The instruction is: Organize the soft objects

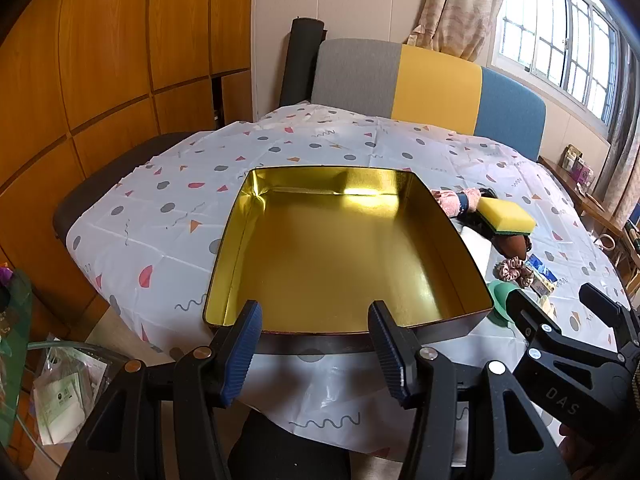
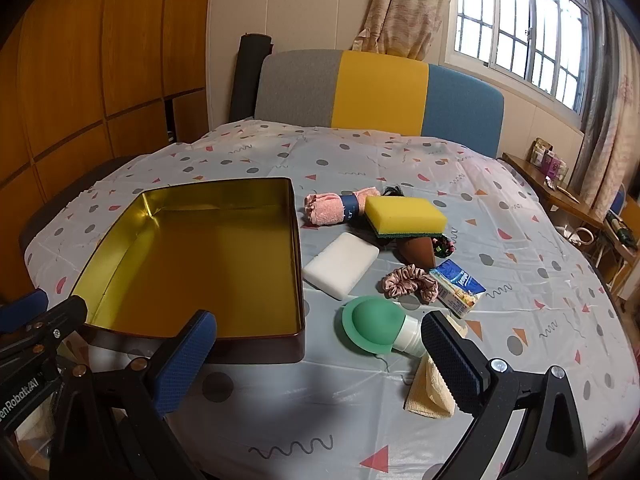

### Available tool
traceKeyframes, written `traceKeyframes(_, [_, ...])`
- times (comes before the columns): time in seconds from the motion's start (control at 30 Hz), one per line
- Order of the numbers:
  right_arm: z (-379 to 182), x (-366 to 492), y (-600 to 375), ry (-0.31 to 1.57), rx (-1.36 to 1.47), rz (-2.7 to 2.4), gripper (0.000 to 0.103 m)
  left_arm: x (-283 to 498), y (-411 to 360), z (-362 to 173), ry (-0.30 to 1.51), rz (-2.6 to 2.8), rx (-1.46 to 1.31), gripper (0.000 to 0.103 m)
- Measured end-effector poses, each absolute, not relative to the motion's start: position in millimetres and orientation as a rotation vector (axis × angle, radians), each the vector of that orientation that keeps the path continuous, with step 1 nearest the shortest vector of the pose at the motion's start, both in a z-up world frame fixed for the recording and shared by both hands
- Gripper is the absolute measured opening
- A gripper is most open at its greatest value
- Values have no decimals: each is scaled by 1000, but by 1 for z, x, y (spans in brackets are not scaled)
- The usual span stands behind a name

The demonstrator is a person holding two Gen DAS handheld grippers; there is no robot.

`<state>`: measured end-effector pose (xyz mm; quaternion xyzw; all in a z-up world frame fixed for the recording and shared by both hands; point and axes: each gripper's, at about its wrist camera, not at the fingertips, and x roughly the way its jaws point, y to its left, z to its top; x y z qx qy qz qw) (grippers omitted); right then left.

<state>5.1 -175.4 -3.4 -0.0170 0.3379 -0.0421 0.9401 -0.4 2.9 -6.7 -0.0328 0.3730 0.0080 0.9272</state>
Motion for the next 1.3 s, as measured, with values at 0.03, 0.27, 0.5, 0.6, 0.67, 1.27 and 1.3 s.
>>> traceKeyframes(0.03, [-3, 5, -175, 689, -35, -87, 103, 0, 3, -7, 766, 16, -68, 56])
traceKeyframes(0.27, [-6, 6, -174, 690, -47, -82, 103, -1, 4, -9, 772, 15, -74, 56])
traceKeyframes(0.5, [-8, 6, -175, 691, -48, -82, 103, 0, 4, -10, 781, 12, -73, 56])
traceKeyframes(0.6, [-8, 6, -175, 691, -48, -82, 103, -1, 3, -10, 782, 10, -72, 56])
traceKeyframes(0.67, [-9, 6, -175, 692, -47, -82, 103, 0, 3, -11, 785, 9, -70, 56])
traceKeyframes(1.27, [-15, 11, -188, 704, -25, -90, 103, 5, -8, -13, 809, -41, -45, 56])
traceKeyframes(1.3, [-15, 12, -189, 704, -25, -91, 103, 5, -10, -13, 808, -45, -40, 56])
